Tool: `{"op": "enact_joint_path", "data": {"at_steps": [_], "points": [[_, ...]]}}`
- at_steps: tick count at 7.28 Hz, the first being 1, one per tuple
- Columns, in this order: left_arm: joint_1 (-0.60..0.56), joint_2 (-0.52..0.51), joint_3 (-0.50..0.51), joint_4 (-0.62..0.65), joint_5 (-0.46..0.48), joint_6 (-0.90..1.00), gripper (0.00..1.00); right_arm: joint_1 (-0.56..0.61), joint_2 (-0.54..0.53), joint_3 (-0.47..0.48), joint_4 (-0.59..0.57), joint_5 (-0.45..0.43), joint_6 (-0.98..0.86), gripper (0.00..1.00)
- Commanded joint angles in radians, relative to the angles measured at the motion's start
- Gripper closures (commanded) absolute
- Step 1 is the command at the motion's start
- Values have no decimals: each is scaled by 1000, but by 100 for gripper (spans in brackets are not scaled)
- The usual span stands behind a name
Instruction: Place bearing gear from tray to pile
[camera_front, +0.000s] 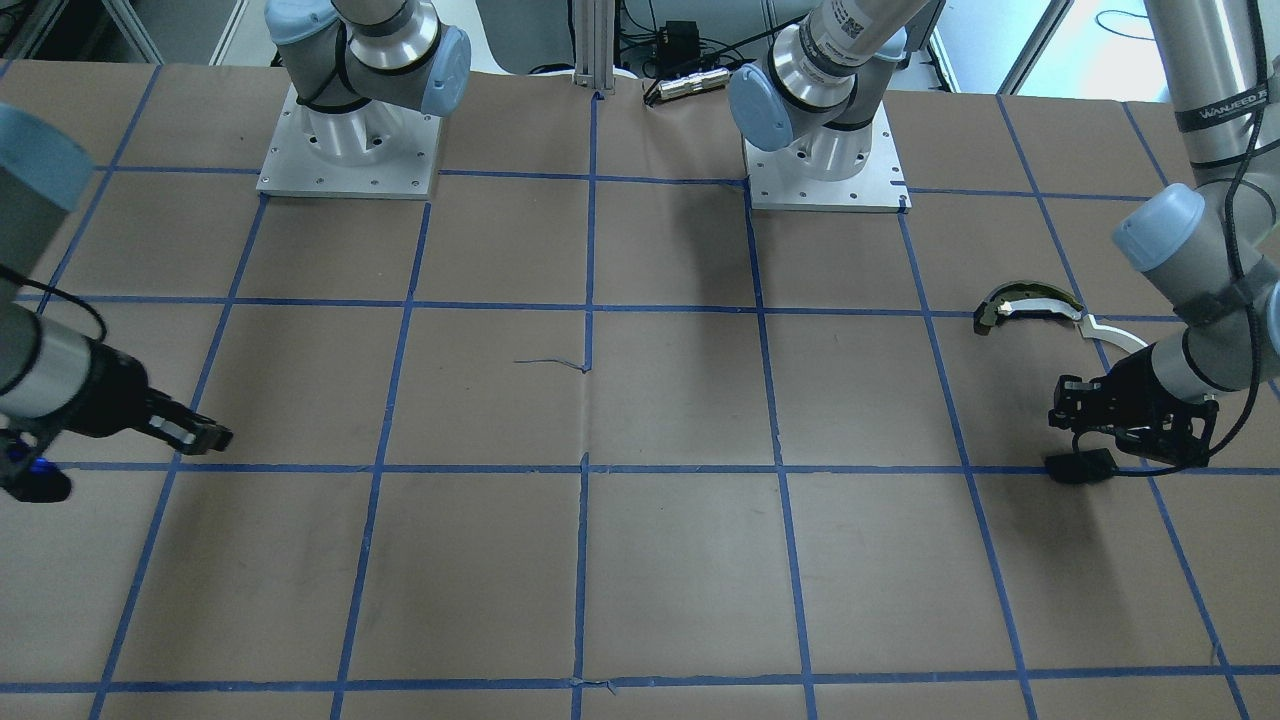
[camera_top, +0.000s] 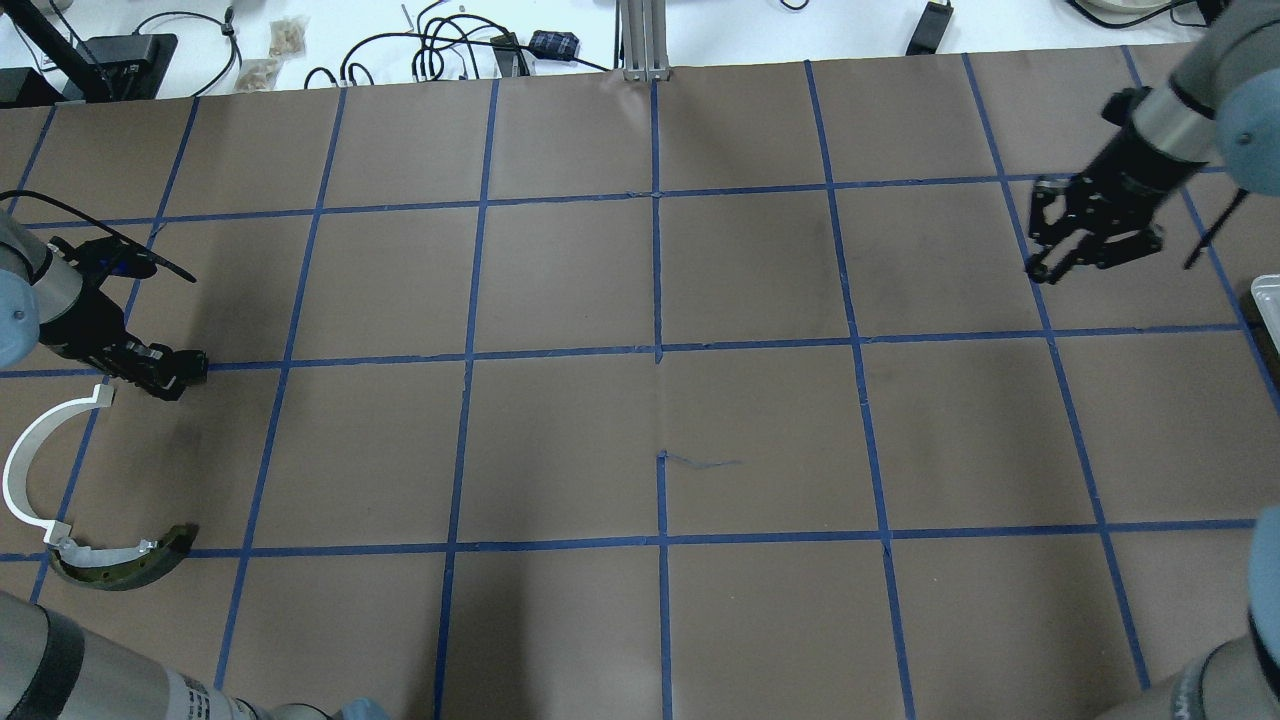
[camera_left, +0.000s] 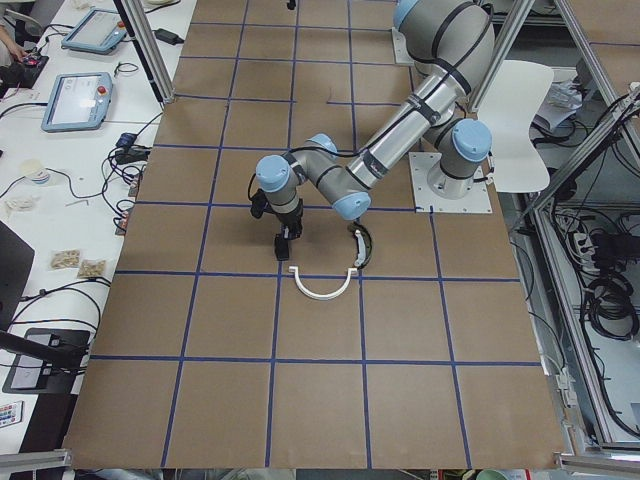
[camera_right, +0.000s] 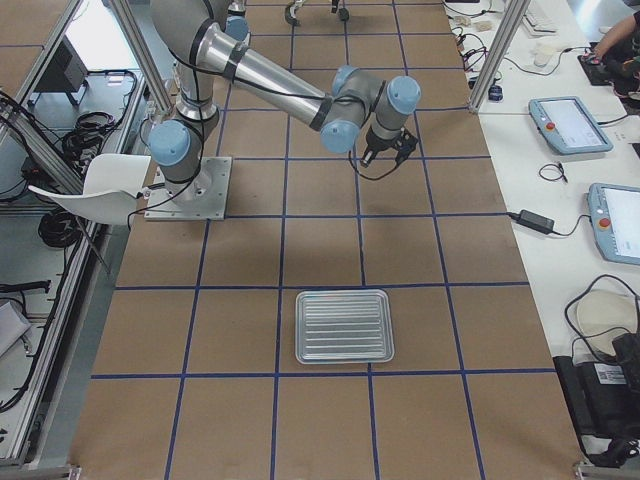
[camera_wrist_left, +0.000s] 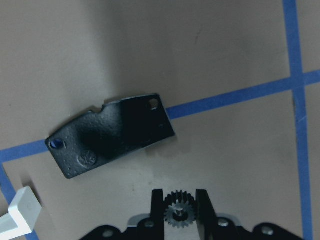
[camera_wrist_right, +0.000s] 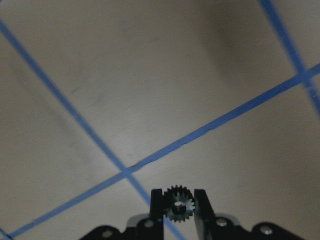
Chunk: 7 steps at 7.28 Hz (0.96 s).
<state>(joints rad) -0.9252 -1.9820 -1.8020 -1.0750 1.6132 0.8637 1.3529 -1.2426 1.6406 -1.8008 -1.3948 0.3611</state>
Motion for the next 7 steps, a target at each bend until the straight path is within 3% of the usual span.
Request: {"op": "enact_joint_path", "data": {"at_steps": [1,4,7], "points": [[3,12,26,4,-1,-5,13,278,28,14,-106,109,386,100],[-59,101,123,-164,2,-35,12,515,110,70,-404,139,751,100],[-214,178,127,-234,-16,-237,12,627,198,96,-440,120,819,97]]}}
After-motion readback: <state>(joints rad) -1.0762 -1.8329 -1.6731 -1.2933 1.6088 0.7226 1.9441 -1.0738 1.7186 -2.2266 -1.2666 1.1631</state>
